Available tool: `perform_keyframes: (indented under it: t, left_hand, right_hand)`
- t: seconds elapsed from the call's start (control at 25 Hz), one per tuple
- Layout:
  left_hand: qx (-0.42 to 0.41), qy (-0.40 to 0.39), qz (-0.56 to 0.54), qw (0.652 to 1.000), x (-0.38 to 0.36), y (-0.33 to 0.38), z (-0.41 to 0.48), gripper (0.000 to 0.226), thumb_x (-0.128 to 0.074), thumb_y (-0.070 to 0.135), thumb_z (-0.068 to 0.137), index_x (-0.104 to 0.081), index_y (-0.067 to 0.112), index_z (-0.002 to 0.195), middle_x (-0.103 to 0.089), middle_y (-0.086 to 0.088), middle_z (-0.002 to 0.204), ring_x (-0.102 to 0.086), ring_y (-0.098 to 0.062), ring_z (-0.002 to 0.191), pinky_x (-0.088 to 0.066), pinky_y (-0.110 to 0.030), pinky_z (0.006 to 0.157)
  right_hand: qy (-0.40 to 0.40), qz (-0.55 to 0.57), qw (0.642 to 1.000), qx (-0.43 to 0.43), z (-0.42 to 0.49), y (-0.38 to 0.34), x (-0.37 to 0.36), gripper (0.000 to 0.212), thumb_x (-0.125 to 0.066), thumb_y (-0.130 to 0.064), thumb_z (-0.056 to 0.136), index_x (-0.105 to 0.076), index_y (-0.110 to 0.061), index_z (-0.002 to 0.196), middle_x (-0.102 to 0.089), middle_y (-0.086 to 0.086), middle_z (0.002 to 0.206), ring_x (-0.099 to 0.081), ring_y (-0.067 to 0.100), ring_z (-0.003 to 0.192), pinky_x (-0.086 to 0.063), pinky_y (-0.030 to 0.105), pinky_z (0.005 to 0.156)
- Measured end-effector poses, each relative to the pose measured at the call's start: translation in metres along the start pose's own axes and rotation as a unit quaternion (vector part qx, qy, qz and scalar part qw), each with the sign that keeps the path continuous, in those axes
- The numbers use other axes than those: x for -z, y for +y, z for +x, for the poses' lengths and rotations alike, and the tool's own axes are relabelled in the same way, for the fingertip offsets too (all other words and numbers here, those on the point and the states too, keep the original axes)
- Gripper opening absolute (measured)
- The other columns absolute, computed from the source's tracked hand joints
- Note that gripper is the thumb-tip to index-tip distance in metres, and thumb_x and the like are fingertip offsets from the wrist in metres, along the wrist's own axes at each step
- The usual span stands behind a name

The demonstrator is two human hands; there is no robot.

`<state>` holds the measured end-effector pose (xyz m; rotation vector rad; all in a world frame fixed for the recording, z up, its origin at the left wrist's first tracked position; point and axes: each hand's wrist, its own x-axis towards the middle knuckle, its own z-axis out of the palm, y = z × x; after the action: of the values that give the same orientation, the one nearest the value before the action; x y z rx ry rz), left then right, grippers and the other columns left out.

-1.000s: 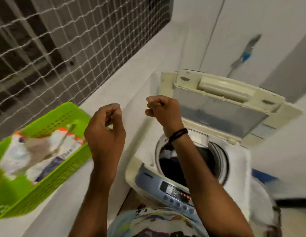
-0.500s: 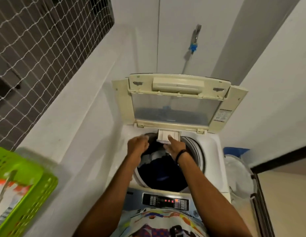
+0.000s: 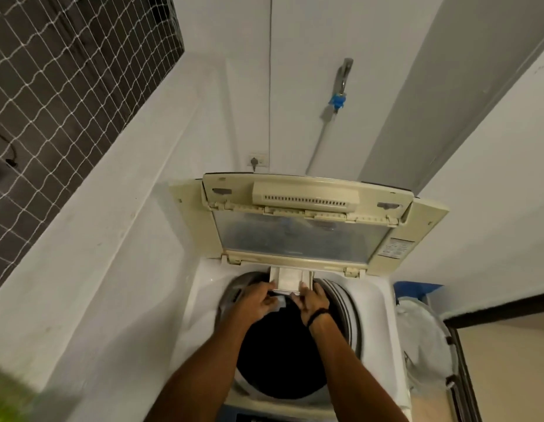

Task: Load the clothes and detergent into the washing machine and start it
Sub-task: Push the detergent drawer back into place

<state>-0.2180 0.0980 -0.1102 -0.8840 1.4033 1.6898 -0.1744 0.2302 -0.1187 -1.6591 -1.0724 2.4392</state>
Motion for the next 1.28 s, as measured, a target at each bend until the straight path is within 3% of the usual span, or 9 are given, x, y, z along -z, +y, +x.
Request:
perform_keyframes:
  t: [0.2,0.36,0.48,0.6,0.68,0.8,0.96,1.12,1.28]
  left_hand:
    - [-0.032,-0.030,-0.001,0.999,-0.003,-0.002,0.016,0.014,-0.053,0.001,0.096,-0.064,0.003,0.105,-0.070,-0.012,0.094,-0.066,-0.020,0.085,-0.056,-0.027,0.063]
    - [-0.062,-0.020,0.001,0.998,-0.007,-0.004,0.022,0.016,-0.051,-0.002,0.097,-0.062,0.004,0.106,-0.069,-0.010,0.093,-0.066,-0.019,0.084,-0.058,-0.023,0.060]
    - [-0.074,-0.005,0.005,0.997,-0.011,0.000,0.031,0.013,-0.053,0.003,0.097,-0.063,0.001,0.106,-0.068,-0.011,0.094,-0.066,-0.020,0.084,-0.058,-0.028,0.074]
    - [-0.071,0.017,0.010,0.997,-0.013,0.004,0.039,0.010,-0.055,0.004,0.097,-0.062,0.004,0.091,-0.066,-0.012,0.093,-0.064,-0.020,0.081,-0.057,-0.026,0.070]
    - [-0.070,0.025,0.020,0.997,-0.014,0.005,0.043,0.013,-0.055,0.003,0.096,-0.062,0.003,0.084,-0.064,-0.013,0.089,-0.063,-0.020,0.077,-0.057,-0.023,0.062]
    - [-0.061,0.034,0.021,0.997,-0.014,0.005,0.050,0.008,-0.056,0.002,0.096,-0.061,0.000,0.090,-0.063,-0.015,0.095,-0.063,-0.020,0.078,-0.058,-0.022,0.060]
    - [-0.048,0.037,0.017,0.998,-0.014,0.003,0.062,0.019,-0.058,-0.002,0.093,-0.060,-0.009,0.110,-0.064,-0.020,0.113,-0.064,-0.027,0.094,-0.058,-0.030,0.074]
    - [-0.037,0.046,-0.001,0.998,-0.019,0.007,0.062,0.007,-0.059,0.001,0.093,-0.062,-0.002,0.087,-0.065,-0.014,0.098,-0.064,-0.030,0.094,-0.056,-0.035,0.083]
    - [-0.039,0.058,-0.013,0.997,-0.025,0.014,0.063,0.018,-0.059,0.001,0.092,-0.058,0.003,0.074,-0.057,-0.009,0.083,-0.058,-0.026,0.078,-0.054,-0.026,0.066]
  right_hand:
    - [0.010,-0.007,1.000,0.009,0.020,0.007,-0.003,0.049,-0.059,0.001,0.092,-0.050,-0.010,0.139,-0.064,0.017,0.125,-0.065,0.034,0.108,-0.061,0.028,0.058]
    - [0.007,-0.017,1.000,0.006,0.026,0.008,-0.003,0.047,-0.059,0.000,0.091,-0.052,-0.008,0.137,-0.066,0.017,0.122,-0.065,0.034,0.110,-0.062,0.031,0.064]
    - [0.023,-0.006,1.000,0.000,0.025,-0.003,-0.008,0.049,-0.062,0.001,0.090,-0.052,-0.009,0.136,-0.066,0.018,0.121,-0.067,0.033,0.102,-0.060,0.037,0.077]
    - [0.034,0.007,0.999,-0.005,0.024,-0.009,-0.013,0.050,-0.060,0.006,0.090,-0.051,-0.009,0.137,-0.066,0.020,0.122,-0.067,0.033,0.098,-0.057,0.040,0.083]
    - [0.054,0.001,0.999,-0.007,0.026,-0.006,-0.016,0.048,-0.062,0.005,0.088,-0.052,-0.006,0.133,-0.066,0.023,0.119,-0.068,0.033,0.095,-0.059,0.041,0.079]
    - [0.094,-0.017,0.995,-0.007,0.027,-0.006,-0.022,0.051,-0.070,-0.001,0.084,-0.049,0.004,0.131,-0.068,0.024,0.112,-0.068,0.026,0.069,-0.060,0.031,0.055]
    - [0.086,-0.024,0.996,-0.031,0.026,-0.011,-0.023,0.041,-0.068,-0.001,0.086,-0.053,0.005,0.122,-0.070,0.020,0.104,-0.066,0.026,0.070,-0.060,0.043,0.077]
    - [0.076,-0.060,0.995,-0.024,0.025,-0.018,-0.027,0.020,-0.068,-0.001,0.086,-0.059,0.006,0.103,-0.068,0.017,0.091,-0.065,0.024,0.066,-0.059,0.039,0.068]
    - [0.058,-0.076,0.995,-0.029,0.025,-0.032,-0.034,0.010,-0.055,0.009,0.088,-0.056,-0.001,0.092,-0.065,0.016,0.097,-0.064,0.025,0.071,-0.060,0.036,0.069]
